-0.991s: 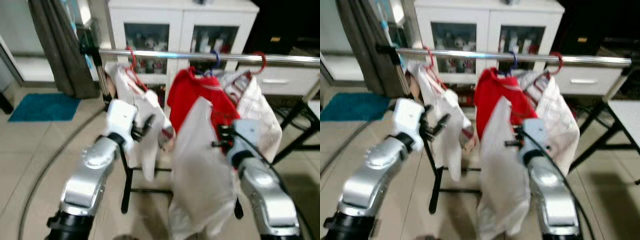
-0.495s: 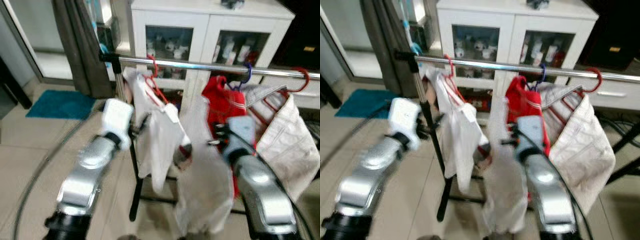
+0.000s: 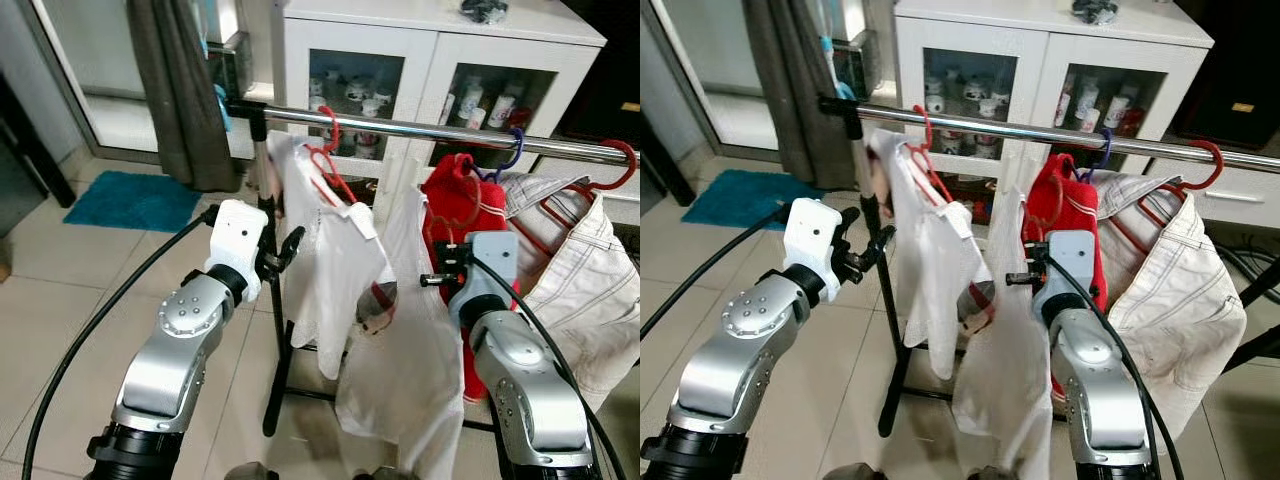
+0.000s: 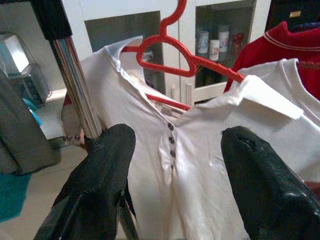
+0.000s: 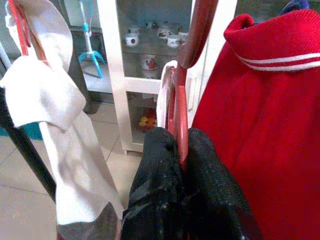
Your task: Hang hanger
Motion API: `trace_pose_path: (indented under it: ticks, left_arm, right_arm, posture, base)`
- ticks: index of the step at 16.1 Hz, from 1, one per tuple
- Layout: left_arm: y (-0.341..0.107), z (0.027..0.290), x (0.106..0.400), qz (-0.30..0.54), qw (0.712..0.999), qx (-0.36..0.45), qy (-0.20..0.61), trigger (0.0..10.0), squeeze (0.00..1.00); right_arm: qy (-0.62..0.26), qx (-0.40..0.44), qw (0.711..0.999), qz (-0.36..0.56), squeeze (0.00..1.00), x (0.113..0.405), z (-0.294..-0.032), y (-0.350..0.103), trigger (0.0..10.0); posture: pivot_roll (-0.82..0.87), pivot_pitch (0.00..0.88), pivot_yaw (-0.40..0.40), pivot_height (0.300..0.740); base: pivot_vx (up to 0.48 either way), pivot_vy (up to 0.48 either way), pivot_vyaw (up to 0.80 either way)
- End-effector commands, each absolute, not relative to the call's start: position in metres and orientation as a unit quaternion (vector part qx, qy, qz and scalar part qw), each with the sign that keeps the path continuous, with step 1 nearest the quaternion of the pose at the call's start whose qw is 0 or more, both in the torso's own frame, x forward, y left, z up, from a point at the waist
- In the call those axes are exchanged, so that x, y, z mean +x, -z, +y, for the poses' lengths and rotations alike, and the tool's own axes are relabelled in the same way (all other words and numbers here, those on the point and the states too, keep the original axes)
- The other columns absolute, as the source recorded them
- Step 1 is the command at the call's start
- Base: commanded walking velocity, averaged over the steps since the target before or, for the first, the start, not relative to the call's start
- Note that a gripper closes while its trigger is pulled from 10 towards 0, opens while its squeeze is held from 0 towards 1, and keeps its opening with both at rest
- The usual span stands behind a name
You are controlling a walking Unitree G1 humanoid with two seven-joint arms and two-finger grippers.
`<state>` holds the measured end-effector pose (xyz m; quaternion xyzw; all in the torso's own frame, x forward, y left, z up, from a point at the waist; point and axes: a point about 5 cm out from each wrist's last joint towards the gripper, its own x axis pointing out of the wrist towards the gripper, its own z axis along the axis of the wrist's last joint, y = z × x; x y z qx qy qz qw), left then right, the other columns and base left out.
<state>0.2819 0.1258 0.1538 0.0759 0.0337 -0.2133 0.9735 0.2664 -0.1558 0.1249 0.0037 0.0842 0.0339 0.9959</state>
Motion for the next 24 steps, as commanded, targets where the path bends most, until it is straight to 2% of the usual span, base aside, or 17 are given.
trace_pose_path:
  ticks: [1,5,9,13,14,21,24]
  left_arm:
    - [-0.159,0.122,0.280,0.018,0.968,0.082,0.235,10.0,0.00]
    - [-0.164,0.118,0.278,0.006,0.956,0.083,0.282,10.0,0.00]
    - [-0.183,0.112,0.276,-0.025,0.933,0.092,0.346,10.0,0.00]
    - [-0.199,0.104,0.270,-0.040,0.907,0.086,0.411,10.0,0.00]
    - [-0.199,0.104,0.269,-0.034,0.904,0.090,0.417,10.0,0.00]
    - [-0.198,0.109,0.269,-0.021,0.902,0.100,0.420,10.0,0.00]
    - [-0.197,0.110,0.270,-0.016,0.903,0.103,0.418,10.0,0.00]
  right_arm:
    - [-0.034,0.006,0.998,0.050,0.00,0.272,-0.156,-0.141,10.0]
    - [-0.037,-0.012,0.999,0.025,0.00,0.289,-0.155,-0.155,10.0]
    - [-0.049,-0.028,0.998,0.020,0.00,0.325,-0.149,-0.173,10.0]
    - [-0.035,-0.037,0.995,0.083,0.00,0.361,-0.144,-0.171,10.0]
    - [-0.046,-0.015,0.994,0.095,0.00,0.372,-0.139,-0.175,10.0]
    - [-0.044,-0.012,0.987,0.157,0.00,0.395,-0.138,-0.173,10.0]
    - [-0.039,-0.020,0.980,0.195,0.00,0.393,-0.142,-0.160,10.0]
  posture:
    - [0.00,0.049,-0.017,0.740]
    - [0.00,0.044,-0.015,0.740]
    - [0.03,0.022,-0.023,0.740]
    - [0.03,0.020,-0.020,0.740]
    - [0.04,0.019,-0.017,0.740]
    - [0.04,0.025,-0.015,0.740]
    - [0.04,0.030,-0.010,0.740]
  base:
    - [0.000,0.000,0.00]
    - [0.000,0.000,0.00]
    - [0.000,0.000,0.00]
    - [0.000,0.000,0.00]
    - [0.000,0.000,0.00]
    - [0.000,0.000,0.00]
    - [0.000,0.000,0.00]
